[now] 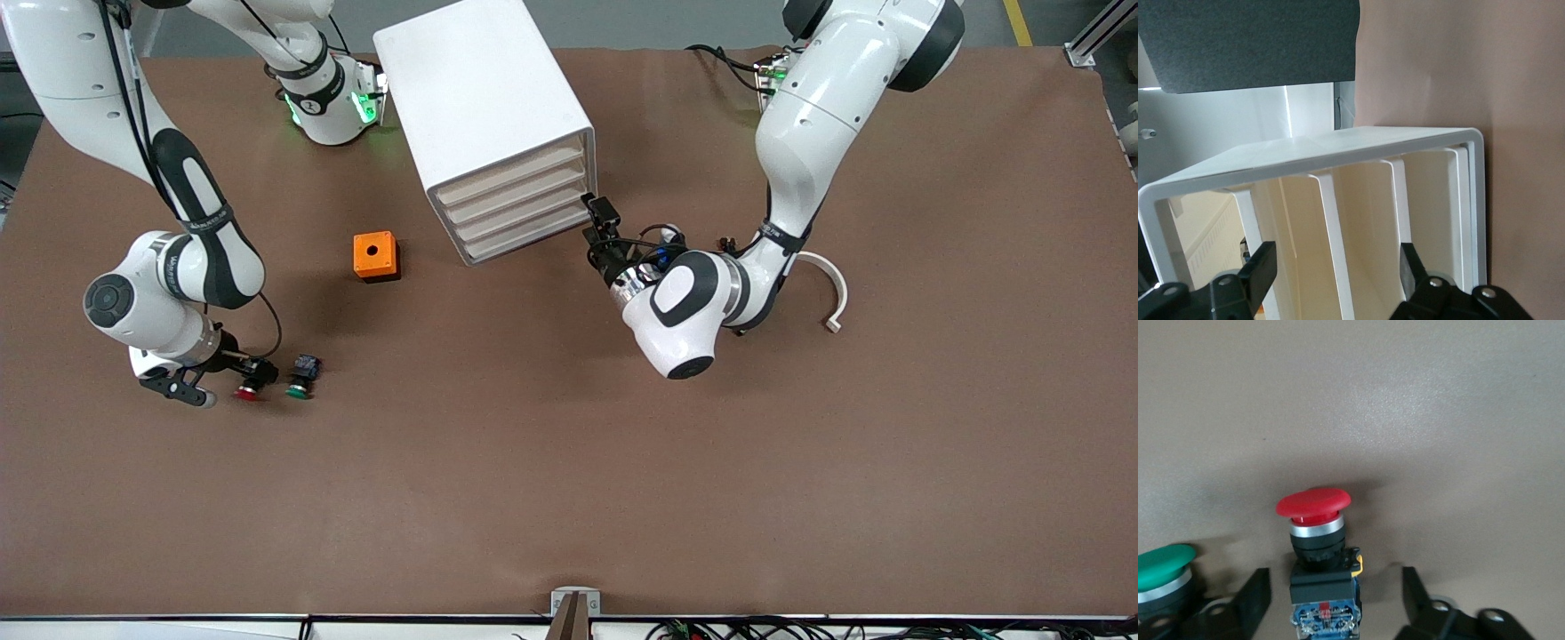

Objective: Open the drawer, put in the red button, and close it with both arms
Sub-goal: 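Grasp the red button with the right gripper while the left gripper grips the drawer, then pull the drawer open with the left gripper while the right gripper lifts the button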

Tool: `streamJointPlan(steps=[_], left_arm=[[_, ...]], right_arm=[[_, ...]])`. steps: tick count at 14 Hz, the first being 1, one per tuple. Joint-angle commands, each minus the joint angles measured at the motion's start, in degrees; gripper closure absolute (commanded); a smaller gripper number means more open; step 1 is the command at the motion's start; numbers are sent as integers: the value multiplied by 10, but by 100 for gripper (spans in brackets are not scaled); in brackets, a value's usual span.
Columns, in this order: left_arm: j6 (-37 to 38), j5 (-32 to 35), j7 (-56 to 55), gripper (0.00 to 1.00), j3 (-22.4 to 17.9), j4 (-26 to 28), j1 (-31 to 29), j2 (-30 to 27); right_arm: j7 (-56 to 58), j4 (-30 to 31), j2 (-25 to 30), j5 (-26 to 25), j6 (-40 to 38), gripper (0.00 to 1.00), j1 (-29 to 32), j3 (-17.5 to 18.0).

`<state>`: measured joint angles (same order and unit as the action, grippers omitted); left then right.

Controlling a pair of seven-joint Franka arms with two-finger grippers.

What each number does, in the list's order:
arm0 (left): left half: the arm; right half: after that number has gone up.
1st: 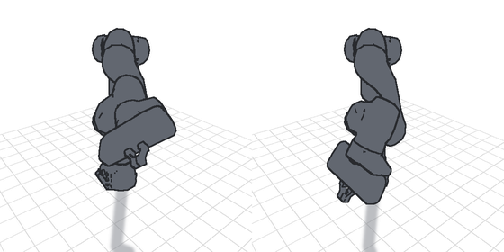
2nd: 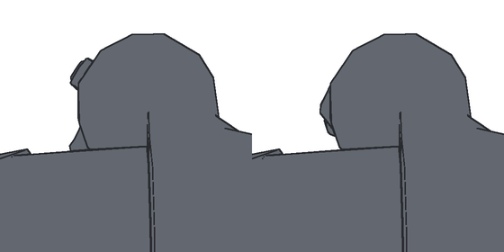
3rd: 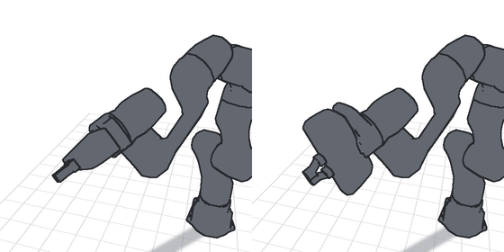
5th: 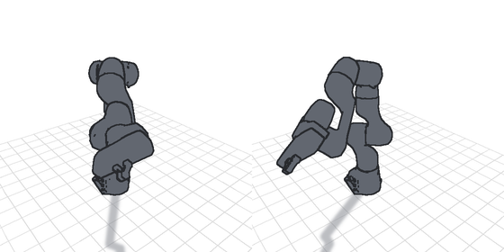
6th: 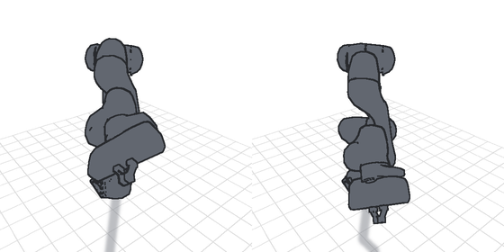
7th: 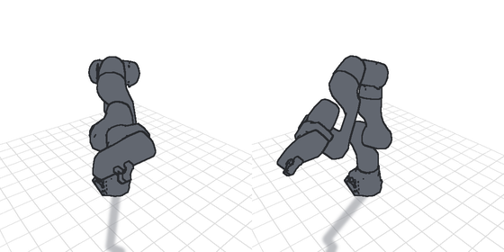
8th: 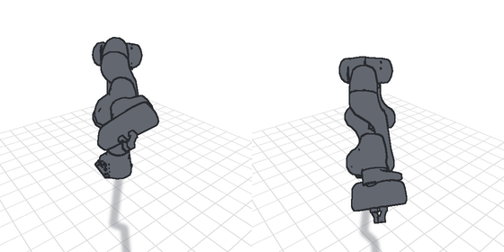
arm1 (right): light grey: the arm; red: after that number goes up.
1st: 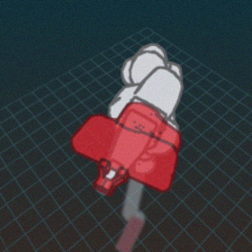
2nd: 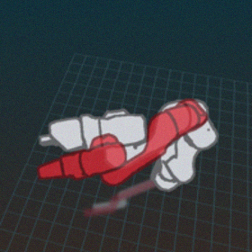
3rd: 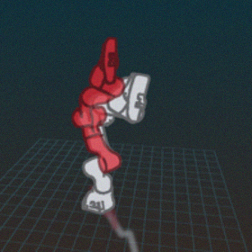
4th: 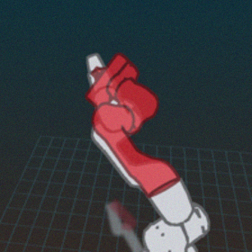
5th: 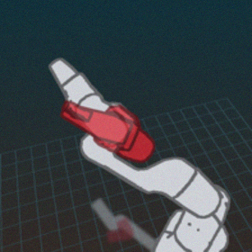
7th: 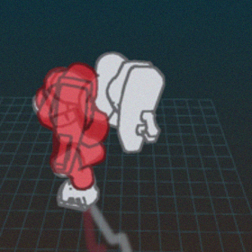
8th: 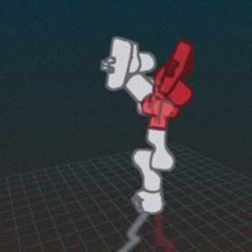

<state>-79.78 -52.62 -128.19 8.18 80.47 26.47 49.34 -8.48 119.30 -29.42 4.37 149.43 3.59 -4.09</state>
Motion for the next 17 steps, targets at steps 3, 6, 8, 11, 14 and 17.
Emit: streamJointPlan(steps=[3,6,8,11,14,17], left_arm=[[14,-21,-15,37,1,-23,22,22],[14,-22,-15,39,1,-22,31,30],[20,-27,-15,39,2,-22,42,30],[24,-38,-15,39,1,-21,49,34],[24,-39,-15,39,1,-20,59,38],[25,-38,-15,47,1,-20,67,45]], right_arm=[[0,4,-2,7,0,68,0,2],[-1,3,-1,7,-9,100,0,2],[-3,-2,7,7,-33,100,-1,2],[-7,-9,27,7,-63,100,-2,3],[-7,-11,54,8,-93,100,-2,3],[-28,-33,75,8,-157,100,-2,4]])
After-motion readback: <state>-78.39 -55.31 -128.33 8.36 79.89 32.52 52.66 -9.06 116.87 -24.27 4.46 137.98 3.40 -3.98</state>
